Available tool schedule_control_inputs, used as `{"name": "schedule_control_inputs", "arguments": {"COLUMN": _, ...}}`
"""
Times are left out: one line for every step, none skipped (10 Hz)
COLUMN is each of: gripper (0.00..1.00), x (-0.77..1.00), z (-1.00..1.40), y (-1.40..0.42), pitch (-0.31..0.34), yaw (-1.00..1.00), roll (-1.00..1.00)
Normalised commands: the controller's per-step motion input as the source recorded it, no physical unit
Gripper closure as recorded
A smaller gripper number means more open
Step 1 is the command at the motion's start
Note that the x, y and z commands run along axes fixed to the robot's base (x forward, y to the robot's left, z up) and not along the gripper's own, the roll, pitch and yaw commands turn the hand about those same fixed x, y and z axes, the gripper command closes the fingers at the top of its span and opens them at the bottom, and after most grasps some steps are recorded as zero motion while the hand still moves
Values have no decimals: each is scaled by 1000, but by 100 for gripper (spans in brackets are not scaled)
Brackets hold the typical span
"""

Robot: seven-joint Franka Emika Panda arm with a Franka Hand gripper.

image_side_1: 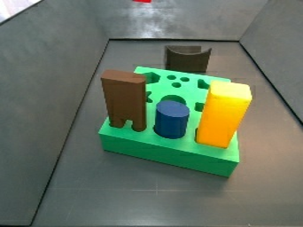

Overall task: Pick up the double-square object. Move up. Rotate the double-square object. Place the double-square object on the fixture. Regrasp the double-square object. Move to above the board. Insert the double-square object.
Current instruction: Insert the double-square object.

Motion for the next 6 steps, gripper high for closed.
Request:
{"name": "schedule_control_inputs", "arguments": {"gripper": 100, "x": 337, "z": -43, "y": -194, "pitch": 0, "yaw": -97, "roll": 0}}
{"name": "schedule_control_inputs", "arguments": {"gripper": 100, "x": 726, "z": -49, "y": -174, "pitch": 0, "yaw": -231, "roll": 0}}
{"name": "schedule_control_inputs", "arguments": {"gripper": 100, "x": 777, "z": -40, "y": -131, "pitch": 0, "yaw": -300, "roll": 0}}
{"name": "schedule_control_inputs", "arguments": {"gripper": 100, "x": 769, "z": -9, "y": -86, "pitch": 0, "yaw": -349, "roll": -9}}
{"name": "schedule_control_inputs", "arguments": {"gripper": 100, "x": 674, "z": -11, "y": -51, "pitch": 0, "yaw": -451, "roll": -9}}
{"name": "schedule_control_inputs", "arguments": {"gripper": 100, "x": 786, "z": 0, "y": -29, "pitch": 0, "yaw": -357, "roll": -10}}
